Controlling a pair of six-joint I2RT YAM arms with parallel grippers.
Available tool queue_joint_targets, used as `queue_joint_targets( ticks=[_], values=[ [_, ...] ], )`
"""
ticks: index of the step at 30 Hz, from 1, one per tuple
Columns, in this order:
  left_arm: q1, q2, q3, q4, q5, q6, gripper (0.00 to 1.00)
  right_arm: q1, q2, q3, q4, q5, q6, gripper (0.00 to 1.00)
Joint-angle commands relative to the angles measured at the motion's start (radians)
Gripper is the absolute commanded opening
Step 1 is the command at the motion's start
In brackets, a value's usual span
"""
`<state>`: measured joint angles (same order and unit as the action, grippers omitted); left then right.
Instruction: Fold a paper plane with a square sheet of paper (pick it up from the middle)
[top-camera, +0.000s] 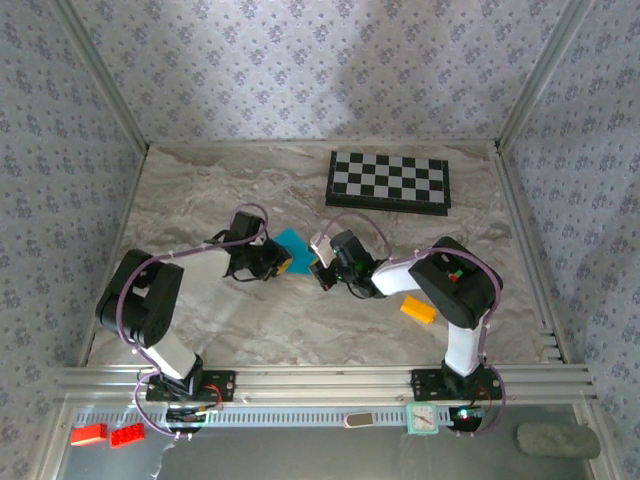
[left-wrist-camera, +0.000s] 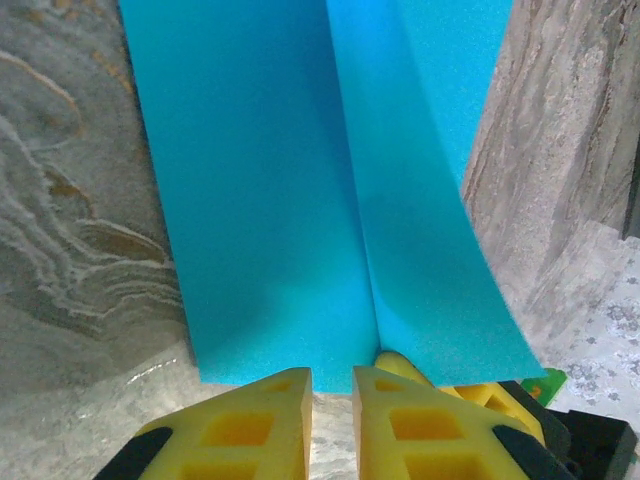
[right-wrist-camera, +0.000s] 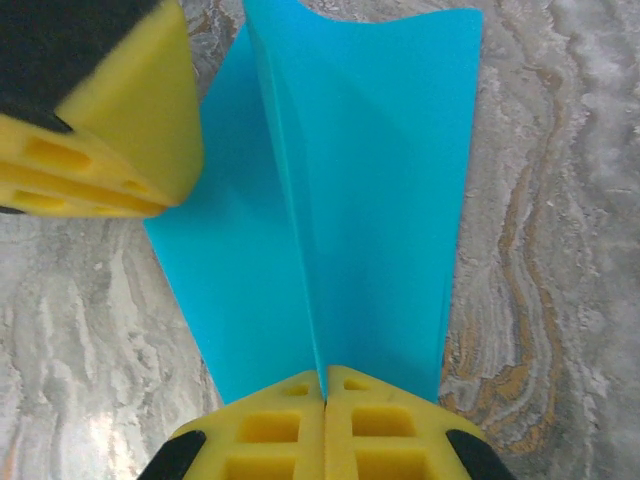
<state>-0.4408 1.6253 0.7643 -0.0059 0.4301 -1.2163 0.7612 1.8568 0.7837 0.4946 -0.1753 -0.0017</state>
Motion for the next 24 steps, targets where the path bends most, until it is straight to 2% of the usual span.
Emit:
queue_joint_targets(
  ticks=[1, 12, 24],
  values=[
    [-0.005, 0.02, 0.045, -0.044, 0.0, 0.047, 0.18, -0.006, -0.009, 0.035, -0.097, -0.045, 0.069, 0.02],
    [-0.005, 0.059, 0.065, -0.107, -0.017, 0.085, 0.16, -0.017, -0.001, 0.081, -0.227, -0.091, 0.118, 0.02],
    [-0.006, 0.048, 0.063, -0.096, -0.017, 0.125, 0.18, -0.058, 0.03, 0.153, -0.331, -0.216, 0.213, 0.02]
  ],
)
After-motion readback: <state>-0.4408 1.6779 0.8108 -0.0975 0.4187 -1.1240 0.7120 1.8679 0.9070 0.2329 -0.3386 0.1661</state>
